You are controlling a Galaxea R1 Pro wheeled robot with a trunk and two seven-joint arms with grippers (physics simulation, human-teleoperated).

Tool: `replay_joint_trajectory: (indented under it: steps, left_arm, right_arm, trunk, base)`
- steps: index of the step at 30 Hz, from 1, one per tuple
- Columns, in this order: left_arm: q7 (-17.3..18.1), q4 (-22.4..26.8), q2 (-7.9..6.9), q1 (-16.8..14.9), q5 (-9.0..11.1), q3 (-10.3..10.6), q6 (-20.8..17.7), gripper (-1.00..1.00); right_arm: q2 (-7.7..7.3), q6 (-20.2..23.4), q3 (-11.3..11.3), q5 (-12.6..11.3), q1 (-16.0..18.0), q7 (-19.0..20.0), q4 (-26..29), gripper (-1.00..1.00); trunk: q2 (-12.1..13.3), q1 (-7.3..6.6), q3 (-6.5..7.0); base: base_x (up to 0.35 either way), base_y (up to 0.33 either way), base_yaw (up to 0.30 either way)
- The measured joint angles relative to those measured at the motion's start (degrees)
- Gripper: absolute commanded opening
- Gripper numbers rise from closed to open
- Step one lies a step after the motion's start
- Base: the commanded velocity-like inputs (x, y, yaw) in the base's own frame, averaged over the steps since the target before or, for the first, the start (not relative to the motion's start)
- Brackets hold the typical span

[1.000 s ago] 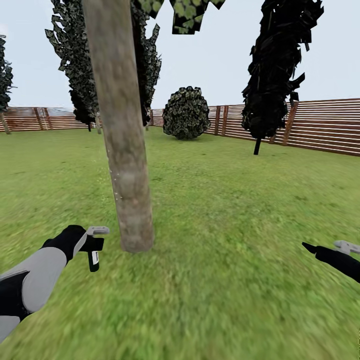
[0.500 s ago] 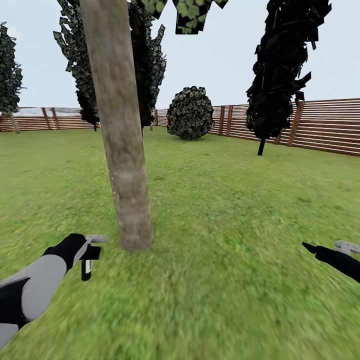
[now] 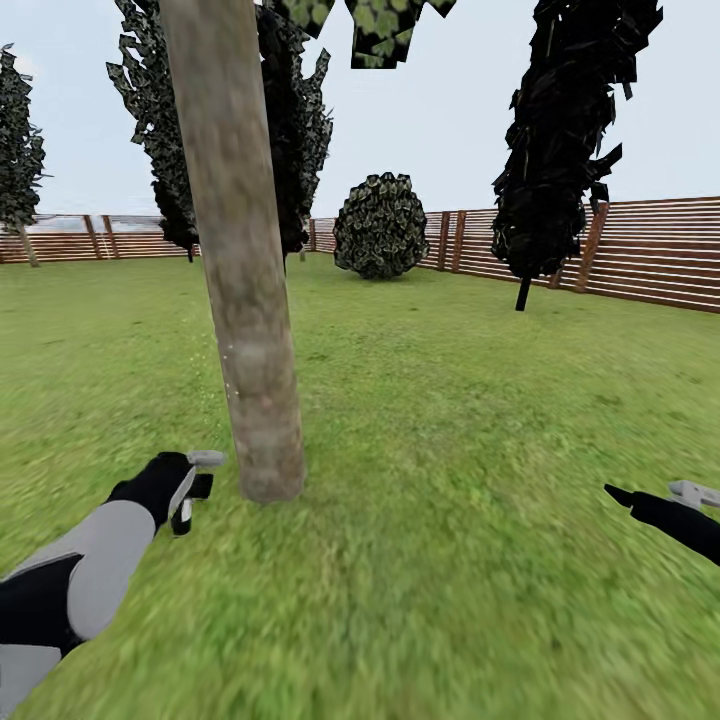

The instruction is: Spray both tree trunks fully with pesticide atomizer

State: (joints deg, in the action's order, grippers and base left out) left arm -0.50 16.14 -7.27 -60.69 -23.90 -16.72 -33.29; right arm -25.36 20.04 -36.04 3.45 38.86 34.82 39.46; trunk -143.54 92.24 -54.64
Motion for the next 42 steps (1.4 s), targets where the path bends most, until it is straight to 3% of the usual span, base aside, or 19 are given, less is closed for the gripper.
replay_joint_trajectory:
  steps: [2,8,12,14,16,21,24,26,29,38,42]
  left_arm:
    - [5.5,1.1,-0.51,-0.3,-0.8,0.7,-0.1,-1.0]
    - [9.6,6.1,-1.14,-0.5,-5.9,1.8,-8.3,-1.0]
    - [12.9,6.8,-1.15,-0.5,-6.7,8.2,-9.4,-1.0]
    - [13.2,6.9,-1.05,-0.5,-6.7,10.3,-9.5,-1.0]
    - [13.4,6.9,-0.9,-0.5,-6.7,11.0,-9.6,-1.0]
    - [13.5,6.8,-0.82,-0.5,-6.7,11.5,-9.6,-1.0]
    - [20.2,6.7,-0.91,-0.5,-6.4,11.6,-9.6,-1.0]
    - [23.7,6.8,-1.1,-0.5,-6.8,13.1,-9.5,-1.0]
    - [24.5,6.8,-1.4,-0.5,-7.0,14.1,-9.5,-1.0]
    - [26.3,6.9,-4.81,-0.5,-7.1,14.5,-9.5,-1.0]
    - [34.3,9.8,-5.42,-0.5,-6.6,14.5,-9.5,-1.0]
  right_arm:
    - [-0.01,0.0,0.0,0.0,0.0,0.0,0.0,1.0]
    - [-0.03,0.0,0.0,0.0,0.0,0.0,0.0,1.0]
    - [-0.04,0.0,0.0,0.0,0.0,0.0,0.0,1.0]
    - [-0.04,0.0,0.0,0.0,0.0,0.0,0.0,1.0]
    - [-0.04,0.0,0.0,0.0,0.0,0.0,0.0,1.0]
    - [-0.04,0.0,0.0,0.0,0.0,0.0,0.0,1.0]
    - [-0.04,0.0,0.0,0.0,0.0,0.0,0.0,1.0]
    - [-0.04,0.0,0.0,0.0,0.0,0.0,0.0,1.0]
    - [-0.04,0.0,0.0,0.0,0.0,0.0,0.0,1.0]
    - [-0.04,0.0,0.0,0.0,0.0,0.0,0.0,1.0]
    - [-0.04,0.0,0.0,0.0,0.0,0.0,0.0,1.0]
  trunk:
    - [0.0,0.0,0.0]
    - [0.0,0.0,0.0]
    - [0.0,0.0,0.0]
    - [0.0,0.0,0.0]
    - [0.0,0.0,0.0]
    - [0.0,0.0,0.0]
    - [0.0,0.0,-0.01]
    - [0.0,0.0,0.0]
    - [0.0,0.0,0.0]
    - [0.0,0.0,0.0]
    - [0.0,0.0,0.0]
  base:
    - [0.0,0.0,0.0]
    - [0.0,0.0,0.0]
    - [0.0,0.0,0.0]
    - [0.0,0.0,0.0]
    - [0.0,0.0,0.0]
    - [0.094,0.0,0.0]
    - [0.253,0.0,0.0]
    - [0.078,0.0,0.0]
    - [0.027,0.0,0.0]
    - [0.002,0.0,0.0]
    - [0.0,0.0,0.0]
